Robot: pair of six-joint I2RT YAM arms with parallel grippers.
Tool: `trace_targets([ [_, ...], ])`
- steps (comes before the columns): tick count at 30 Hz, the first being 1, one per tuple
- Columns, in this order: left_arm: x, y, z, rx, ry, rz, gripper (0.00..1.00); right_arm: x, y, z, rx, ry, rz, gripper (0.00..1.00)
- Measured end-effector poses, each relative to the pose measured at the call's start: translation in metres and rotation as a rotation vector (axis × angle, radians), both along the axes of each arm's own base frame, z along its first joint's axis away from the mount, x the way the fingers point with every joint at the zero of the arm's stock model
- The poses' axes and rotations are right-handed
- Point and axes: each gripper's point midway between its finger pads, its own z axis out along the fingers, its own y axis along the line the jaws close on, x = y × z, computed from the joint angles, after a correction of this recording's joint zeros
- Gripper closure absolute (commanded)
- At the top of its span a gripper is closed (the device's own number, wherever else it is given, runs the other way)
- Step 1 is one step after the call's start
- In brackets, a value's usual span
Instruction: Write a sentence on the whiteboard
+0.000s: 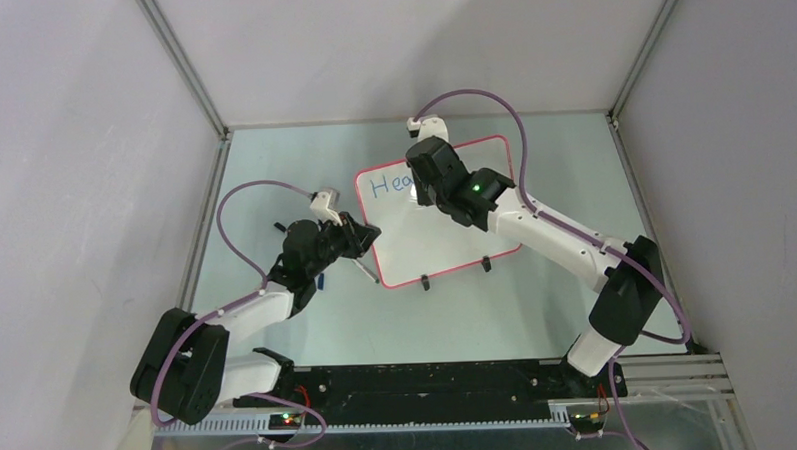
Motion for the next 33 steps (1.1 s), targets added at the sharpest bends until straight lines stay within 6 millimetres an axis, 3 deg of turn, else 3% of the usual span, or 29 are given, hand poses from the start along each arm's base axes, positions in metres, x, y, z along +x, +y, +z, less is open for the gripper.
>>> trace_targets([
  [33, -0.0001, -0.0003, -0.0001, 0.003, -0.002, 0.000, 0.85, 0.0069, -0.0018, 0.0071, 0.006, -0.003, -0.012, 1.00],
])
